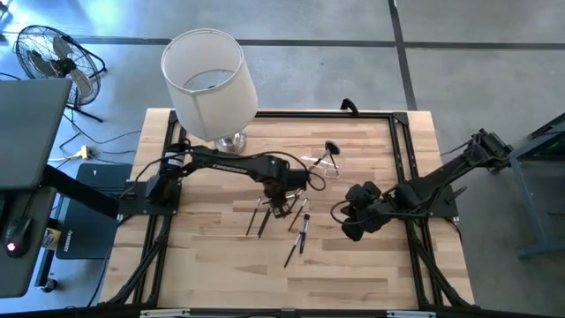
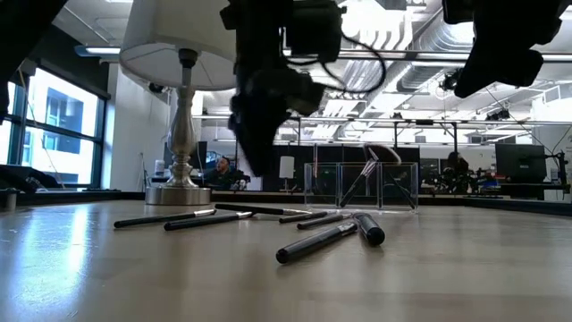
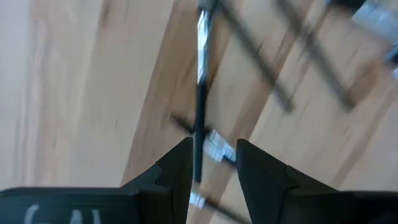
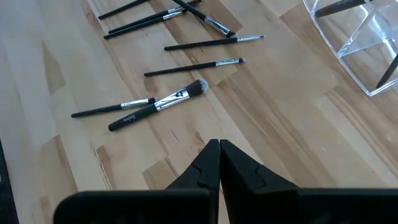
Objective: Pick & Place Makeup Supplies
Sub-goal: Put the makeup brush into the transparent organizer
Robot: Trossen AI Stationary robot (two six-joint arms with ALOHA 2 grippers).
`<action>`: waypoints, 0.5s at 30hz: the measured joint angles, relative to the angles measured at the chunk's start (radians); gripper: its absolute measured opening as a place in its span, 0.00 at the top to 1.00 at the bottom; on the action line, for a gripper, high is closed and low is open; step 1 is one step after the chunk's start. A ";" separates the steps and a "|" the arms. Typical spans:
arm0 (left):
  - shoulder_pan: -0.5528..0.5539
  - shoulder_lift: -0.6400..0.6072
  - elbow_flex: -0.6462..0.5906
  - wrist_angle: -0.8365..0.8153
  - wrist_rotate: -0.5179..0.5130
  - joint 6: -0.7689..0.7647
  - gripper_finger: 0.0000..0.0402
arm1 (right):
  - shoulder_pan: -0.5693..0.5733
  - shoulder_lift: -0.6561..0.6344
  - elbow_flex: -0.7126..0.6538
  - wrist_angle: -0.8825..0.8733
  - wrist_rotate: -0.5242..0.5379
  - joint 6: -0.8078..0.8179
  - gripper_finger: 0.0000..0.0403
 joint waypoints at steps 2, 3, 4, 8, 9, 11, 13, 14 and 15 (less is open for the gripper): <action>0.000 0.014 0.004 0.021 -0.017 0.001 0.70 | 0.002 0.000 0.000 -0.002 0.000 0.012 1.00; 0.000 0.023 0.002 0.031 -0.017 0.002 0.70 | 0.003 0.000 0.000 -0.004 0.000 0.017 1.00; 0.000 0.031 -0.001 0.040 -0.017 0.005 0.70 | 0.004 0.000 0.000 -0.005 0.000 0.019 1.00; 0.000 0.023 0.002 0.056 -0.020 0.035 0.70 | 0.003 0.000 0.000 -0.007 -0.001 0.039 0.99; 0.000 0.023 0.002 0.055 -0.020 0.042 0.70 | 0.003 0.000 0.000 -0.007 -0.001 0.046 0.99; 0.000 0.038 0.000 0.061 -0.020 0.046 0.70 | 0.003 0.000 0.000 -0.007 -0.004 0.061 1.00; 0.000 0.063 0.000 0.082 -0.026 0.046 0.70 | 0.003 0.000 0.000 -0.007 -0.004 0.076 1.00; 0.000 0.066 -0.002 0.064 -0.034 0.047 0.70 | 0.003 0.000 0.000 -0.008 -0.005 0.087 0.99; 0.000 0.064 -0.003 0.048 -0.039 0.049 0.70 | 0.003 0.000 0.000 -0.009 -0.005 0.095 0.99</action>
